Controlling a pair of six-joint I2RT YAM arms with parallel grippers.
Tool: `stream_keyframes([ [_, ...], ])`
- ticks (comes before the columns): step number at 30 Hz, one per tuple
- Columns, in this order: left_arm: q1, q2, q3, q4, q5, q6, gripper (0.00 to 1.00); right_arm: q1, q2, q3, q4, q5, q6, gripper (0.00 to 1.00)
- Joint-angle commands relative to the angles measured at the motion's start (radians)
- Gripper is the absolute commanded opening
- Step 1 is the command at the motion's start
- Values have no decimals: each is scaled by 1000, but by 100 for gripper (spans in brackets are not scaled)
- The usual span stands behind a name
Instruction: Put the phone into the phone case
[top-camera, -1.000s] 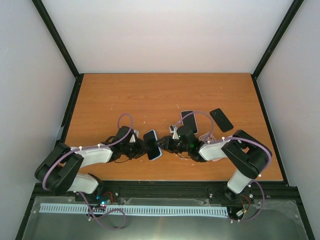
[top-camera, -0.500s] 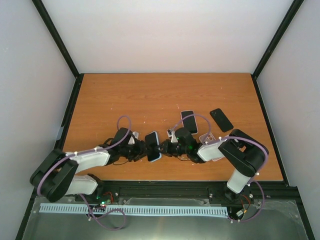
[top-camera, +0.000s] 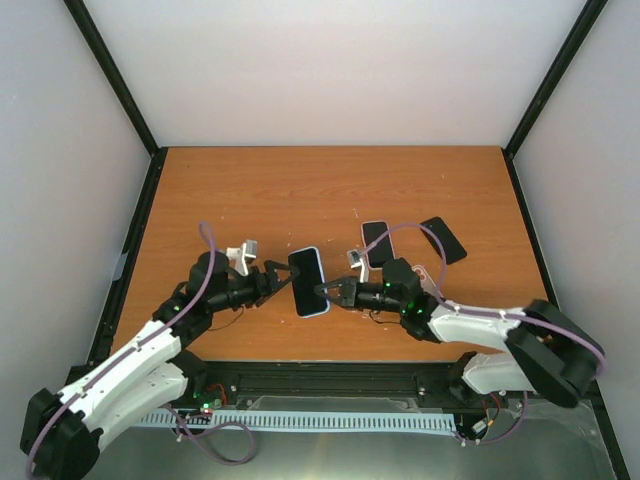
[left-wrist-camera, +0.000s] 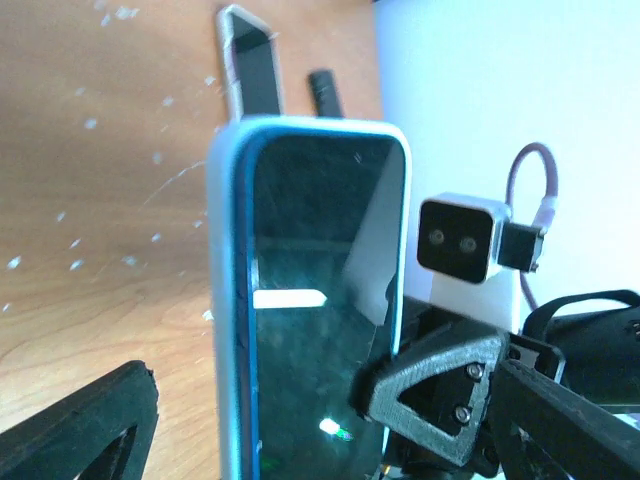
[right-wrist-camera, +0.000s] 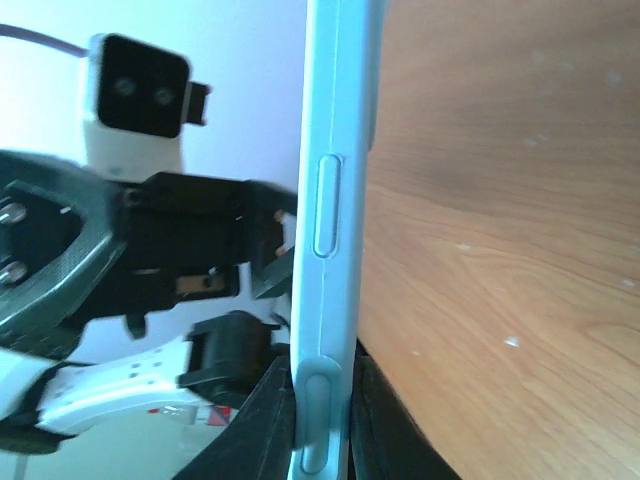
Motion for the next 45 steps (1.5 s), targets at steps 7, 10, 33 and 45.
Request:
stream_keyframes([
  [7, 24, -98, 106, 109, 131, 28, 82, 6, -347, -49, 93, -87, -16, 9],
  [10, 24, -110, 72, 243, 165, -4, 77, 10, -392, -65, 117, -104, -13, 8],
  [33, 24, -59, 31, 346, 211, -40, 0, 25, -400, -90, 121, -85, 15, 7],
  [45, 24, -101, 8, 268, 248, -4, 55, 25, -401, -47, 151, 57, 80, 6],
])
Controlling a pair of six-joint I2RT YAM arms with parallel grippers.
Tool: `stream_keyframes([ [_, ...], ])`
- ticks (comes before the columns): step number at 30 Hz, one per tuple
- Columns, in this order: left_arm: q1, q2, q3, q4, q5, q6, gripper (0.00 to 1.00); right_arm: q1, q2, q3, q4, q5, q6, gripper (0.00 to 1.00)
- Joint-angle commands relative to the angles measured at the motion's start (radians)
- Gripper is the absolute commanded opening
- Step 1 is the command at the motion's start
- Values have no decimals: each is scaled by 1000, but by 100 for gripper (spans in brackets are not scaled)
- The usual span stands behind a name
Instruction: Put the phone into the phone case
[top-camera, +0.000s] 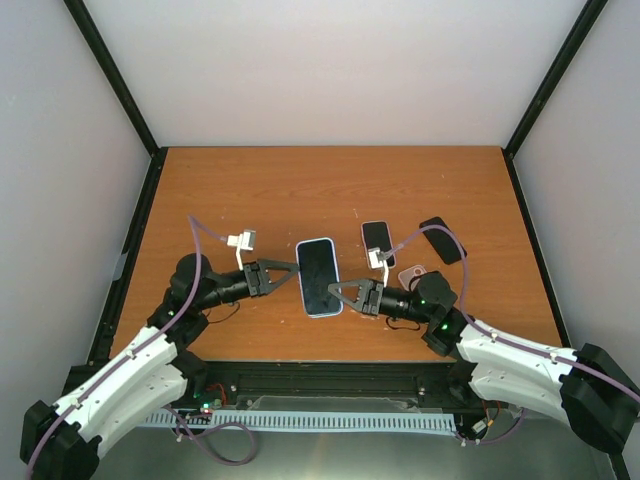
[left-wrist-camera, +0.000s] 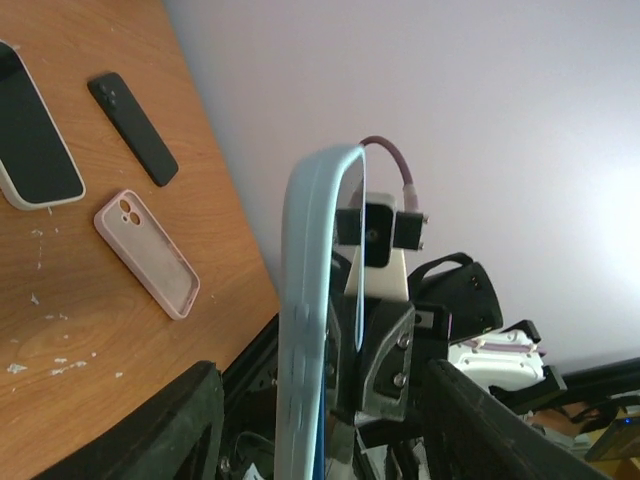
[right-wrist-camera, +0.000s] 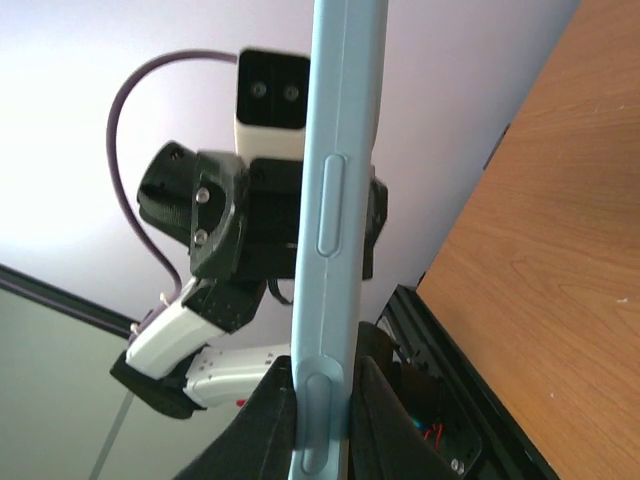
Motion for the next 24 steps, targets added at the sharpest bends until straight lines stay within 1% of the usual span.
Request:
stream_keyframes([
  [1, 5, -21, -20, -24, 46, 31, 57, 6, 4, 63, 98, 96, 33, 6],
  [5, 5, -33, -77, 74, 93, -9, 63, 6, 45, 83, 141, 150, 64, 5],
  [8, 5, -18, -97, 99, 105, -19, 67, 6, 94, 110, 153, 166, 74, 5],
  [13, 5, 22, -104, 145, 134, -25, 67, 6, 159, 129, 213, 168, 111, 5],
  [14, 4, 27, -102, 147, 138, -25, 64, 5, 166, 133, 212, 169, 110, 5],
  [16, 4, 34, -98, 143, 135, -22, 54, 6, 174, 131, 208, 177, 107, 5],
  [18, 4, 34, -91, 117, 121, -15, 37, 6, 173, 129, 196, 188, 101, 4],
  [19, 5, 34, -87, 99, 111, -10, 28, 6, 171, 128, 185, 193, 97, 5],
  [22, 5, 26, -84, 70, 90, -7, 10, 6, 164, 131, 141, 197, 73, 4],
  [24, 5, 24, -81, 50, 77, -7, 2, 6, 160, 134, 108, 197, 57, 5],
])
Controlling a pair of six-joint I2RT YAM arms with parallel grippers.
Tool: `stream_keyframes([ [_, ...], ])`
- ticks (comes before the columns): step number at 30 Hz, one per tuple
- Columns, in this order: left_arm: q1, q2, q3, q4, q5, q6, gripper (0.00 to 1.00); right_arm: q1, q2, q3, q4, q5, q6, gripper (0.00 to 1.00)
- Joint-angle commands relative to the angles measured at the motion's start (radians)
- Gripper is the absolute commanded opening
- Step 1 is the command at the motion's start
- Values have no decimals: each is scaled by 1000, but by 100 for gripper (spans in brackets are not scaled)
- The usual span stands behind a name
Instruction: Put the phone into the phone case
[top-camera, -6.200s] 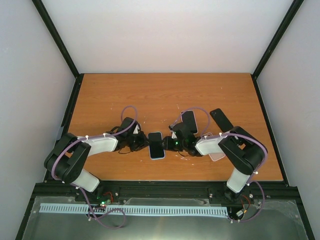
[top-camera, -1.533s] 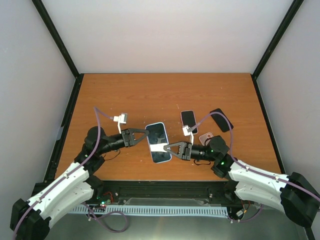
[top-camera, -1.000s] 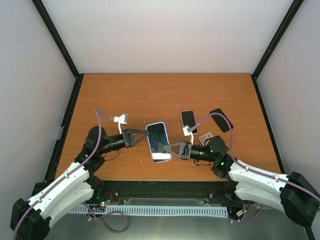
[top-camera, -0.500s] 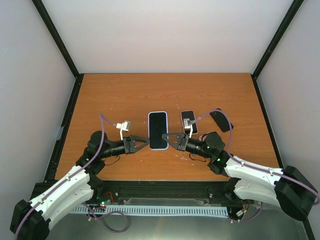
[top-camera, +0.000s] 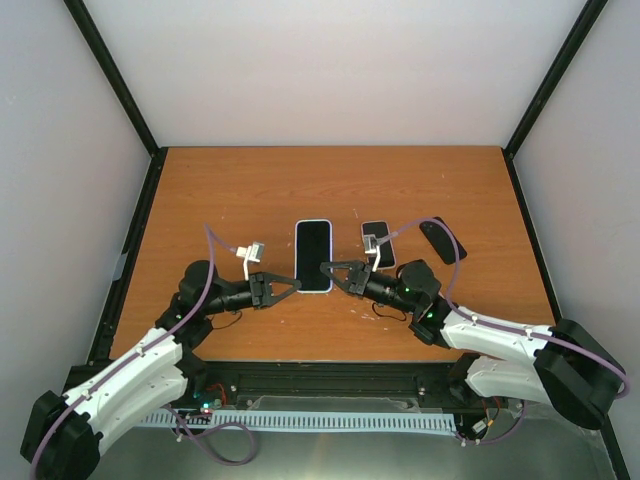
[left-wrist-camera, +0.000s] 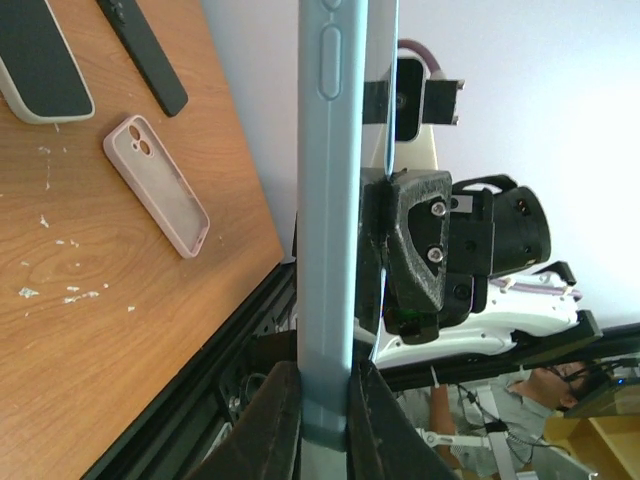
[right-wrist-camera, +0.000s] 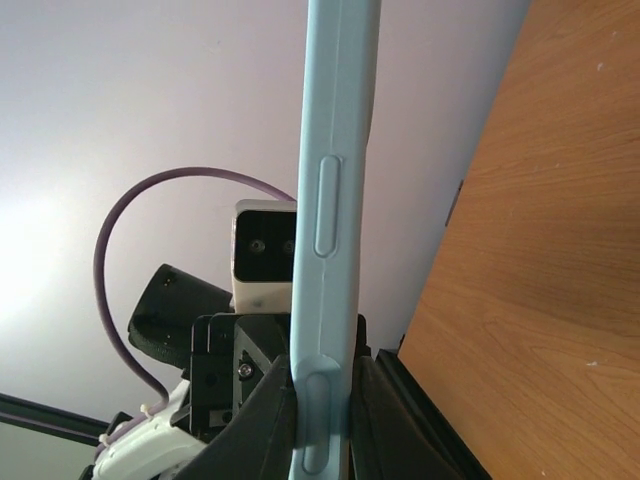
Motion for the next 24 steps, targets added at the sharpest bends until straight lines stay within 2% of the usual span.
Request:
stream_keyframes([
  [1, 6, -9, 31, -51, -33, 17, 1, 5, -27, 40, 21, 19, -42, 5],
  [10, 5, -4, 71, -126, -68, 42, 0, 5, -33, 39, -55, 17, -75, 6],
  [15, 6, -17, 70, -137, -108, 38, 0, 5, -50, 60, -131, 18, -103, 12],
  [18, 6, -25, 65, -140, -131, 40, 0, 5, -68, 66, -182, 27, -123, 23],
  [24, 6, -9, 101, -217, -216, 82, 0, 2, -147, 83, -429, 123, -209, 61],
])
